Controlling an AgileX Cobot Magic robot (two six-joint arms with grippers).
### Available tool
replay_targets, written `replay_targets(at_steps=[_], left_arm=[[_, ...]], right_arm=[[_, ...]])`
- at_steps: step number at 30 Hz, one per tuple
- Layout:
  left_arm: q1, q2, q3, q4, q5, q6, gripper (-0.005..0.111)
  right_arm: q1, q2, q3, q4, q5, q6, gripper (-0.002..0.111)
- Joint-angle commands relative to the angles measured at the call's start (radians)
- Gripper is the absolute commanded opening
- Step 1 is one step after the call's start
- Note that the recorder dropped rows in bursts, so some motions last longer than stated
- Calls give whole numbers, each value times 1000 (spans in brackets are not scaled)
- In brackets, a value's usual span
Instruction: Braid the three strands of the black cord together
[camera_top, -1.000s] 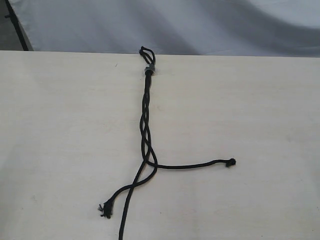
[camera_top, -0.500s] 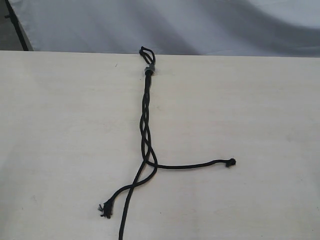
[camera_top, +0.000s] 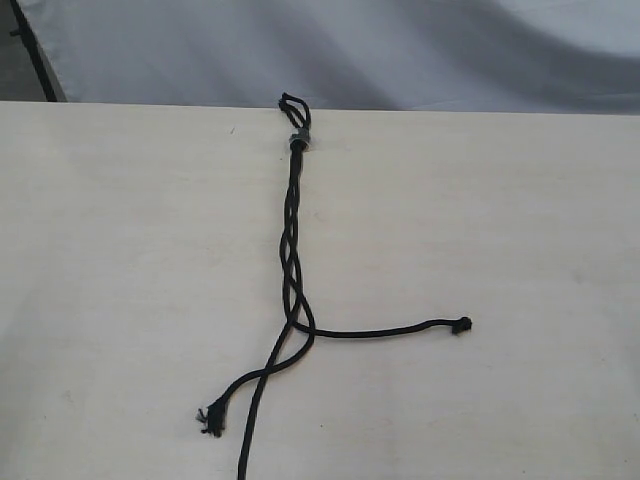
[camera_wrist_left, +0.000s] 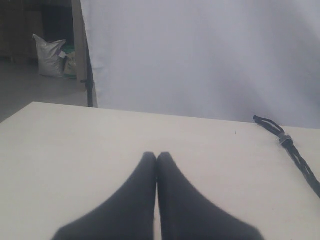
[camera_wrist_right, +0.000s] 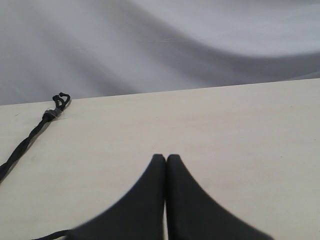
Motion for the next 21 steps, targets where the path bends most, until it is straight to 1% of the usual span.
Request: replay_targets(at_steps=[1,21], left_arm=[[2,-3,4,4,3,-3,1],[2,-3,4,4,3,-3,1]], right_arm=[[4,-7,3,-6,0,3,0],[4,-7,3,-6,0,-5,0]])
